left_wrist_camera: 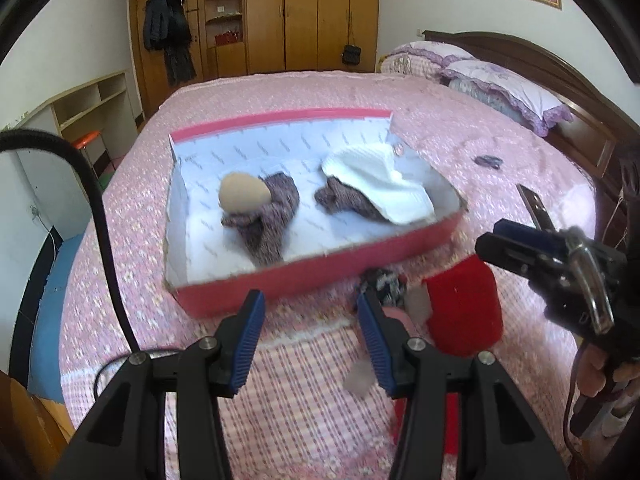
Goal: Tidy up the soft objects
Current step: 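Withdraw both grippers from the box toward the red knit items, then grasp the pink makeup sponge with the left gripper while the right gripper approaches a red knit hat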
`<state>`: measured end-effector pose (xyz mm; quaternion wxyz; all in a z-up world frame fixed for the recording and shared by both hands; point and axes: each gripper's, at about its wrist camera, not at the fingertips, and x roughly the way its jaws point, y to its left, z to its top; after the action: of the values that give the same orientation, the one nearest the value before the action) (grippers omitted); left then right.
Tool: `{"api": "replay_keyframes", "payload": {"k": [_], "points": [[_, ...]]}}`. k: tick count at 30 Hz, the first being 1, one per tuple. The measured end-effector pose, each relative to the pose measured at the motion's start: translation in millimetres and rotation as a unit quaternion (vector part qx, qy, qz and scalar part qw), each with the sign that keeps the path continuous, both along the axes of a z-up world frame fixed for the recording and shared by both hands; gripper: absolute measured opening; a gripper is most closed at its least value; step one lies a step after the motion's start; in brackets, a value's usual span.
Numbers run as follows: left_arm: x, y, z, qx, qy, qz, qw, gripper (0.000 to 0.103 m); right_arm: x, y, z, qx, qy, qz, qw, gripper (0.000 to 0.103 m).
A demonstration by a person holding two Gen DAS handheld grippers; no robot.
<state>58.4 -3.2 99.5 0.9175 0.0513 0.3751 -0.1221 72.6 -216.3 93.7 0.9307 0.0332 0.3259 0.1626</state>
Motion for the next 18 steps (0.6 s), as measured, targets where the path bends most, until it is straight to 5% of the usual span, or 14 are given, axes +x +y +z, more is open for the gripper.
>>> {"api": "replay_keyframes", "payload": {"k": [18], "points": [[-16,-32,-28,-0.007,0.038,-0.025,0.9989,0.051,-48,-27,-34,0.002,0.034,-0.030,0.999,0.039]]}}
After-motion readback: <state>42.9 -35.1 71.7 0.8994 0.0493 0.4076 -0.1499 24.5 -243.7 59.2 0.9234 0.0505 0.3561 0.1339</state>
